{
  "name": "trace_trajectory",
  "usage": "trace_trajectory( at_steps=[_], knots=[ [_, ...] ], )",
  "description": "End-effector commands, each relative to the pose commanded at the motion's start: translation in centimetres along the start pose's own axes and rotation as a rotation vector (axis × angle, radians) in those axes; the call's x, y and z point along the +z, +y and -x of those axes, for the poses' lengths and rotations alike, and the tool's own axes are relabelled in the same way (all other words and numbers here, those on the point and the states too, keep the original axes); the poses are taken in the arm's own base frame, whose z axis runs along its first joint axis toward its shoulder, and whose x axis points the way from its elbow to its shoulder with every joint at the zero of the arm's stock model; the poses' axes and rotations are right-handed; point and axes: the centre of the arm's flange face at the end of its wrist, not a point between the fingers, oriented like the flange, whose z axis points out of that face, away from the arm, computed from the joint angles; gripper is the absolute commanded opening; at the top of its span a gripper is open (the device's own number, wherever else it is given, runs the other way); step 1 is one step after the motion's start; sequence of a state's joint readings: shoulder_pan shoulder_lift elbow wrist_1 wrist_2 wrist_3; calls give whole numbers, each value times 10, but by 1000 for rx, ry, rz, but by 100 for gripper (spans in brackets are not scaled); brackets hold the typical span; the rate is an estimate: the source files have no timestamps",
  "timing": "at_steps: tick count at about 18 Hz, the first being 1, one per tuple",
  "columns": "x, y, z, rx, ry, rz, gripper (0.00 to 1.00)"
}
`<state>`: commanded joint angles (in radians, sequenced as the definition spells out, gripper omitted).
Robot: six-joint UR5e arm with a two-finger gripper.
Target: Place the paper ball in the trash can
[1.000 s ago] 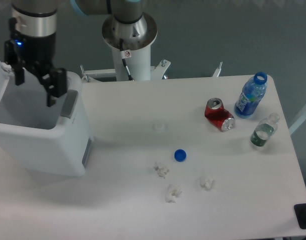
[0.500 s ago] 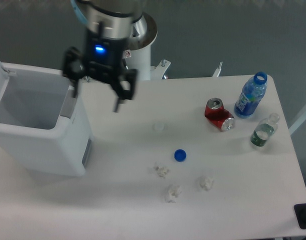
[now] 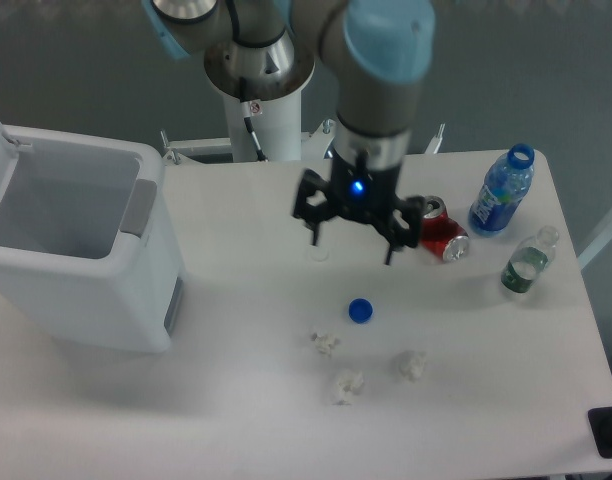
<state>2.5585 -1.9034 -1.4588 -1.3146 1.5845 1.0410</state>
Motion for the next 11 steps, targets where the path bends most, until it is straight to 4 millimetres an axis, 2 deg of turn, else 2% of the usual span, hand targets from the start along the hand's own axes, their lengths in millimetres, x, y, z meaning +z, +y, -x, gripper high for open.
trace_trajectory(
  at_steps=[2,5,9,11],
  knots=[
    [31,6,27,83,17,16,100],
    [50,19,46,167,11,32,100],
    [69,18,55,164,19,37,100],
    [70,18,57,162,15,35,100]
  ],
)
